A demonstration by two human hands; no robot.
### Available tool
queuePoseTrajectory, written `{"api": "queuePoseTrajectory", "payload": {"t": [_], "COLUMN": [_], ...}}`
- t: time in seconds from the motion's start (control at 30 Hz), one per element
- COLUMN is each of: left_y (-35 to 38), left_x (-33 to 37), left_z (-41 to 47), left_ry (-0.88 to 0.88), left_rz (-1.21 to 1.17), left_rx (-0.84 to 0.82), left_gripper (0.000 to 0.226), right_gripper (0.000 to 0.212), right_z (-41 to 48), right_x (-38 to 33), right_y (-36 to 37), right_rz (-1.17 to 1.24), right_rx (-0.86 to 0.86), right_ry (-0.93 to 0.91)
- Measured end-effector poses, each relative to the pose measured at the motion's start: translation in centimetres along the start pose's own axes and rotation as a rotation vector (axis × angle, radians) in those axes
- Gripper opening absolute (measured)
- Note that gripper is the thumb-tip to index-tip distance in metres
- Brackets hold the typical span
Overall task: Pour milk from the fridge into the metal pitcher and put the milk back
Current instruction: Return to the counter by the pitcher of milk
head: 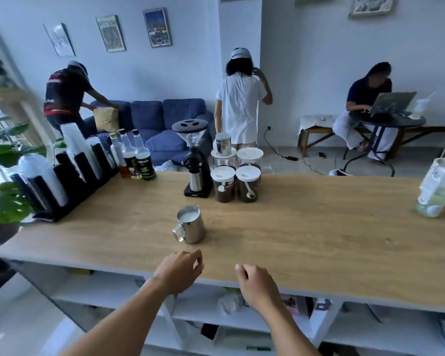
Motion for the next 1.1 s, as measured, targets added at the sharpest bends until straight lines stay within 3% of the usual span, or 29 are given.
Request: {"api": "queuePoseTrajectory", "payload": {"t": [0.2,0.37,0.47,0.7,1.0,1.1], "left_y": [1.8,3.9,5.3,10.3,15.1,15.2], "left_x": [-6.9,-14.5,-18.2,-20.5,-18.7,-18.9], "left_z": [2.4,6.1,8.4,13.2,15.0,15.1], "left_ry": [-0.126,-0.201,-0.198,-0.06,0.0,-0.029], "left_rz": [-0.032,0.009,-0.061,-0.082,0.092,0.114], "left_rx": [0.008,-0.103,-0.123,-0.223,-0.064,-0.063], "left_gripper": [0.028,0.031,0.037,0.111,0.107,0.107], "right_gripper": [0.039,0.022,0.038,0.072,0.07,0.072], "right_z": [4.7,10.2,13.2,16.2,17.4,17.4], "right_x": [-2.1,-2.0,-1.4,0.4,1.8,1.8], "right_y": [2.7,6.4,9.2,15.0,17.5,17.5], "right_rz": [-0.023,-0.012,-0.101,-0.272,-0.476,-0.512], "right_rx": [0.016,-0.004,-0.044,-0.093,0.119,0.117], "right_ry": [0.017,0.135,0.153,0.261,0.149,0.116]}}
Point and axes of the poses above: each hand's wrist, its own z-axis towards the middle knuckle, its own y-axis out of the palm, x = y × z, the point moved 6 cm from there along z, towards the middle knuckle, and after that the axes turned 6 degrees about z, right-handed, at the moved point
